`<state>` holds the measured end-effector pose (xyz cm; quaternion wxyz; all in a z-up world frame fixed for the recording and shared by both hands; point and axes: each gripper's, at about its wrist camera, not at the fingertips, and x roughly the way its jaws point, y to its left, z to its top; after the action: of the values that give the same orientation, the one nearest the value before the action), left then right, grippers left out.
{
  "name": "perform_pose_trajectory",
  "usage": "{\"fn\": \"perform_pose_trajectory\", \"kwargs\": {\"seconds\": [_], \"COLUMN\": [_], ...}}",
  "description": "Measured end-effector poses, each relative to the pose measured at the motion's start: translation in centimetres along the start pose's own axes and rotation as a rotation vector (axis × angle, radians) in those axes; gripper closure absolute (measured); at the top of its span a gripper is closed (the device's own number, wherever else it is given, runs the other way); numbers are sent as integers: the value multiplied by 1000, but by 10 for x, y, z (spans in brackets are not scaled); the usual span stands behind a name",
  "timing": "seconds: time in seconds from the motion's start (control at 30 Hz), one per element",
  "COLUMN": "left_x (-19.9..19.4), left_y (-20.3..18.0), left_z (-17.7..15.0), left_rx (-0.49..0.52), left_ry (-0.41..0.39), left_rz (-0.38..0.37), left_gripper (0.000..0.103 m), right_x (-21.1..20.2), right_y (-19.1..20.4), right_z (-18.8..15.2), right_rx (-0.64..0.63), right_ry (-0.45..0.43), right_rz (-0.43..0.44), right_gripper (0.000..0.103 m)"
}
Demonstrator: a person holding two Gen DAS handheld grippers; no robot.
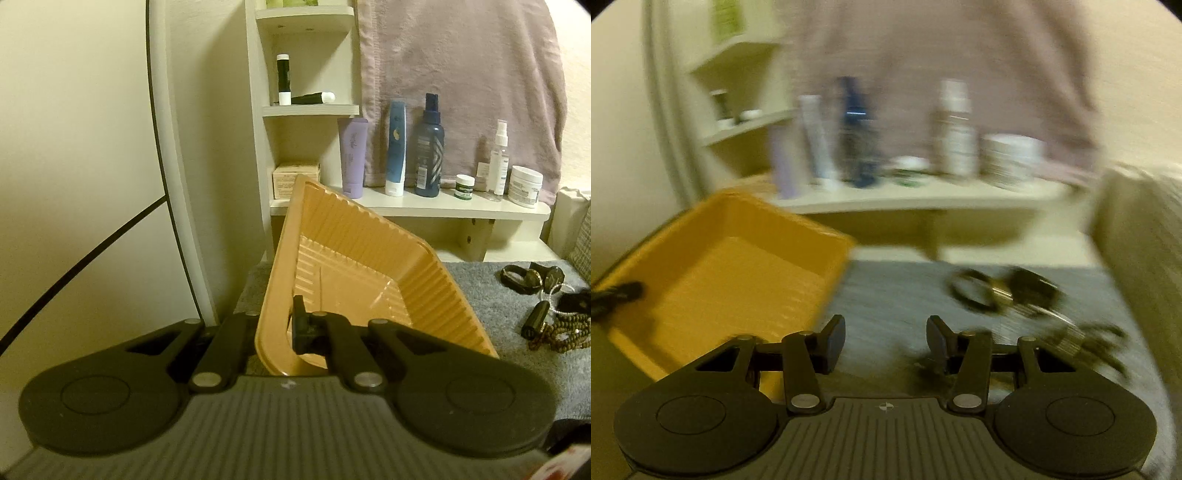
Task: Organize jewelry
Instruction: 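Lift the bead strand with the right gripper and carry it toward the tray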
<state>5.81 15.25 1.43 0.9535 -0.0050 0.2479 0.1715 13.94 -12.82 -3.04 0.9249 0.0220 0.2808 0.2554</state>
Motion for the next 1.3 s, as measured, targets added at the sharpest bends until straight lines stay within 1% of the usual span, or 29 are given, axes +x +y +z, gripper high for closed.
{"fn": "perform_pose_trajectory", "kwargs": {"seconds": [0.03, 0.13, 0.27, 0.43, 0.67, 0.87, 0.9, 1.03, 1.13, 1.27, 1.3], "left_x": [0, 0, 0, 0, 0, 0, 1, 0, 0, 0, 0], "left_y": [0, -2, -2, -2, -3, -2, -2, -3, -3, -3, -3], "left_z": [0, -1, -1, -1, -1, 0, 0, 0, 0, 0, 0], "left_rx": [2, 4, 10, 13, 17, 20, 19, 22, 23, 25, 27], "left_ry": [-1, -4, -6, -6, -3, -3, -2, 0, 1, 0, 1], "left_rz": [1, 1, 2, 6, 7, 8, 9, 11, 11, 14, 14], "left_gripper": [99, 99, 99, 99, 99, 99, 99, 99, 99, 99, 99], "right_x": [-5, -17, -30, -36, -25, -15, -13, -3, 4, 14, 15], "right_y": [-11, -42, -74, -98, -106, -126, -129, -145, -153, -149, -148], "right_z": [-6, -18, -29, -34, -36, -31, -30, -28, -28, -25, -25], "right_rx": [26, 86, 131, 157, 196, 227, 222, 214, 200, 121, 106], "right_ry": [0, 3, 7, 18, 38, 29, 31, 52, 69, 94, 100], "right_rz": [-43, -135, -233, -266, -271, -332, -346, -392, -394, -405, -402], "right_gripper": [54, 54, 54, 54, 54, 54, 56, 72, 74, 76, 82]}}
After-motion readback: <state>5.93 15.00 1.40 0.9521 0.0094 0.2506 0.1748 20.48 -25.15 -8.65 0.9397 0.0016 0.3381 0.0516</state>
